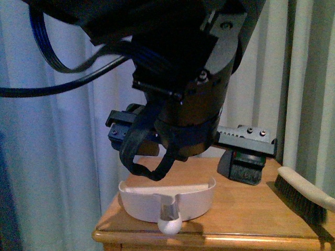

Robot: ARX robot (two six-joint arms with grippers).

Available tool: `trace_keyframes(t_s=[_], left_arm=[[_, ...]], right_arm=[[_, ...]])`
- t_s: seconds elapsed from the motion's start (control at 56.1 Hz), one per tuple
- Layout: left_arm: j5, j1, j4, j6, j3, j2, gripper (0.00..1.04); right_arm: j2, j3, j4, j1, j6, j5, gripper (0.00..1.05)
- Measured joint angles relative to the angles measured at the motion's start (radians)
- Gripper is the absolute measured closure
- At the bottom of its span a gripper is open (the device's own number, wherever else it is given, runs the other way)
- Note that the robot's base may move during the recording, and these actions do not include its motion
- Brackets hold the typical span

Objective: Clean up trash

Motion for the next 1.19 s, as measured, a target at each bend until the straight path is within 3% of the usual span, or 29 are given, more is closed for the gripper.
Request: trace_keyframes(t_s=[0.748,1.193], left_arm=[[0.048,0.108,0.057,0.002,0.014,0.225,0.08],[0.051,0.107,0.077,0.011,0.017,0.231,0.75]], right_arm=[[0.000,0.000,0.000,0.000,0.000,0.000,0.07],[0.000,0.000,0.000,0.000,0.000,0.000,0.07]])
